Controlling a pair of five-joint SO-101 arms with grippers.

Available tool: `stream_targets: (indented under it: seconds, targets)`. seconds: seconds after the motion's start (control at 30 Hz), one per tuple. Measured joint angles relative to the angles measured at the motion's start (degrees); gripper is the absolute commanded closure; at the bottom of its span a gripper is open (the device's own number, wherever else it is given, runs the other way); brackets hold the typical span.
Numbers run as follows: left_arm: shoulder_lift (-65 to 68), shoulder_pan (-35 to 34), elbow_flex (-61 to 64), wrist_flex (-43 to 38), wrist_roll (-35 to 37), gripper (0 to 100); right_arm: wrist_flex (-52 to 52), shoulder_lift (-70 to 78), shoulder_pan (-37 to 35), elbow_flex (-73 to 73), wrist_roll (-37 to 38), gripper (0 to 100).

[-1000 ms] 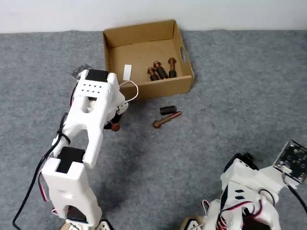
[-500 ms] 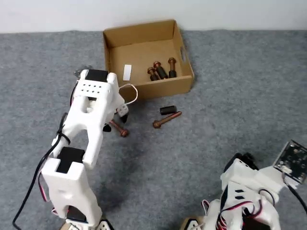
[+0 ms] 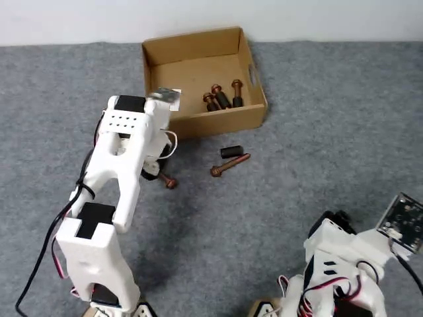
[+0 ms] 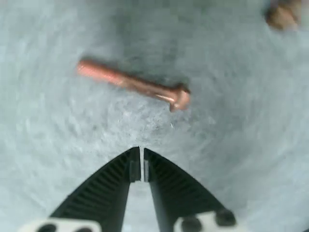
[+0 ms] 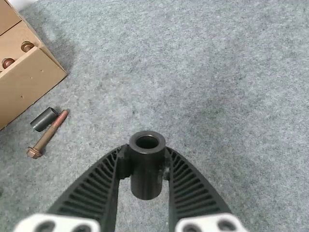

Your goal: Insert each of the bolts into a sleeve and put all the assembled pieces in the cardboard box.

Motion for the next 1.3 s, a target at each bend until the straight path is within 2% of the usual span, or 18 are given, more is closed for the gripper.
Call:
stream_targets:
  seconds: [0.2, 0.3, 0.4, 0.47, 0.73, 1.13, 1.3]
  targets:
    - [0.00, 0.00, 0.00, 0.00, -35.60, 98, 0.00, 0.00, 0.00, 0.00, 0.00, 99.1]
    - [0.00, -0.26, 0.00, -1.41, -47.03, 93, -0.09, 0.00, 0.00, 0.53, 0.00, 99.1]
    - [0.00, -1.58, 0.00, -3.96, -54.33, 82, -0.79, 0.09, 0.00, 0.88, 0.00, 99.1]
    - [0.00, -2.55, 0.00, -5.54, -56.35, 78, -0.97, 0.00, 0.00, 0.88, 0.00, 99.1]
    - [0.00, -2.90, 0.00, -10.99, -57.76, 78, -0.97, 0.00, 0.00, 0.88, 0.00, 99.1]
    - [7.38, -1.05, 0.00, -18.11, -58.99, 78, -0.97, 0.00, 0.00, 0.88, 0.00, 99.1]
    - [9.85, 1.32, 0.00, -18.37, -58.99, 82, -0.97, 0.00, 0.00, 0.88, 0.00, 99.1]
